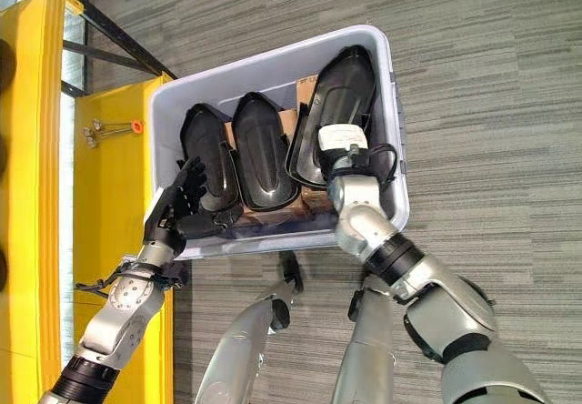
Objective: Move parts from the plastic box to the shelf.
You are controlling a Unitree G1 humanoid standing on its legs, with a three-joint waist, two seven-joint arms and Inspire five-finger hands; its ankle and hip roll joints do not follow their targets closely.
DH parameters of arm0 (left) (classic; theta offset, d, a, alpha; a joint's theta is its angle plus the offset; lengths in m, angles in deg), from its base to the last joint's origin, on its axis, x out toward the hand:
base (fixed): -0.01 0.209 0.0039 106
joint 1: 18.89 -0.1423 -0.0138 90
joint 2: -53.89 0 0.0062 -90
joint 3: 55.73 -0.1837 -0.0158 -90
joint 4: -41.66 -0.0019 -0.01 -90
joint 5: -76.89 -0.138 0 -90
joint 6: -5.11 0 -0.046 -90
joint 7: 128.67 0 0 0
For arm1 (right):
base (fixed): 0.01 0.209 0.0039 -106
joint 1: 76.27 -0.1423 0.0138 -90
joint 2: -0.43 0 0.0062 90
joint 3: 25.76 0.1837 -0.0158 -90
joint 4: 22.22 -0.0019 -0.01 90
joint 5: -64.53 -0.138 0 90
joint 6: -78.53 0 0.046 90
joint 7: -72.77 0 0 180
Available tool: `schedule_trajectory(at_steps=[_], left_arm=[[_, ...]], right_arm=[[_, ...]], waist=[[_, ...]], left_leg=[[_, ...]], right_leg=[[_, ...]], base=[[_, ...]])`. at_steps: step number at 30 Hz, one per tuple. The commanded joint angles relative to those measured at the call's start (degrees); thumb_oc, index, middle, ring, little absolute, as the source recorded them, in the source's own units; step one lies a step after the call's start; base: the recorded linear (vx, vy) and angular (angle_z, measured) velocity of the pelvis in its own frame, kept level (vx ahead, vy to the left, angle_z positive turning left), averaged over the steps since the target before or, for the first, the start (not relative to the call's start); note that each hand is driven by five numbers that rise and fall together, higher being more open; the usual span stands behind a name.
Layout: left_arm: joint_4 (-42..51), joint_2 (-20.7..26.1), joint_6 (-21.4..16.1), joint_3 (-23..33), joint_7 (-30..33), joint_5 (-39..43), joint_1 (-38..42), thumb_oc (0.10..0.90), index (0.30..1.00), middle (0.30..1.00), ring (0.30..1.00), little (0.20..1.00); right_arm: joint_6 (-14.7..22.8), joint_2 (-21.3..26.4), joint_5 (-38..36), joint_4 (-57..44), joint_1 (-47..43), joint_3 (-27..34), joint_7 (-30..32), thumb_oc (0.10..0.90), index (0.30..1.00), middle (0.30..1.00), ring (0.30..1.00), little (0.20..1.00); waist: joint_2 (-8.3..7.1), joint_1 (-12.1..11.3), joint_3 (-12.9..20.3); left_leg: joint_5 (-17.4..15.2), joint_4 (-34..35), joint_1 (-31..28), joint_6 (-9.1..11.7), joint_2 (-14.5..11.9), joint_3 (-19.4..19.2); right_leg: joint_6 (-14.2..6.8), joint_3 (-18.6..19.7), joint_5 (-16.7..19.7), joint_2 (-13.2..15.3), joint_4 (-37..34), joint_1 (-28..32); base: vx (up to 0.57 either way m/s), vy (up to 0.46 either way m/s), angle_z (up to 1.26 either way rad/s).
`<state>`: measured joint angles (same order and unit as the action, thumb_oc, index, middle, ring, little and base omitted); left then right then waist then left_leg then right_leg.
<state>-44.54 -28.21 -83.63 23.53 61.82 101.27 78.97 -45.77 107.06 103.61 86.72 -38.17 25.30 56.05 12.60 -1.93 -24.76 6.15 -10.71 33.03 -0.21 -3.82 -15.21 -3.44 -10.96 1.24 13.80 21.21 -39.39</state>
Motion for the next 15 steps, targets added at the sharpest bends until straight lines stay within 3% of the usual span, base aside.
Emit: schedule_trajectory(at_steps=[1, 6, 15], left_arm=[[6.3, 2.6, -2.9, 4.3, 0.0, -1.1, 3.3, 0.9, 1.0, 1.0, 1.0, 1.0], [5.9, 2.8, -3.0, 2.8, 1.2, -1.2, 4.1, 0.9, 1.0, 1.0, 1.0, 1.0], [5.0, 2.8, -4.3, 1.5, 4.4, 0.1, 4.4, 0.9, 1.0, 1.0, 1.0, 1.0]], right_arm=[[1.2, 5.9, -7.1, 17.8, 10.1, 4.2, -4.3, 0.9, 1.0, 1.0, 1.0, 1.0], [5.3, 7.5, -4.4, 20.8, 11.3, 6.4, -3.1, 0.9, 1.0, 1.0, 1.0, 1.0], [5.3, 8.5, -4.5, 24.5, 13.9, 9.5, -0.4, 0.9, 1.0, 1.0, 1.0, 1.0]], waist=[[0.04, 0.4, -5.0], [0.15, 1.3, -5.0], [1.26, 2.8, -5.0]], left_leg=[[-7.6, -5.5, 0.3, 0.7, 2.4, -0.1], [-7.4, -4.8, 0.3, 0.6, 2.6, -0.7], [-7.4, -4.0, 0.1, 0.6, 2.4, -1.9]], right_leg=[[-2.1, 2.6, -8.2, 0.3, 9.9, -1.1], [-2.5, 3.1, -7.1, 0.4, 8.3, -1.4], [-2.6, 4.4, -6.8, 0.5, 7.6, -2.1]], base=[[0.0, -0.006, 0.06], [0.0, 0.029, 0.02], [-0.01, 0.036, -0.09]])
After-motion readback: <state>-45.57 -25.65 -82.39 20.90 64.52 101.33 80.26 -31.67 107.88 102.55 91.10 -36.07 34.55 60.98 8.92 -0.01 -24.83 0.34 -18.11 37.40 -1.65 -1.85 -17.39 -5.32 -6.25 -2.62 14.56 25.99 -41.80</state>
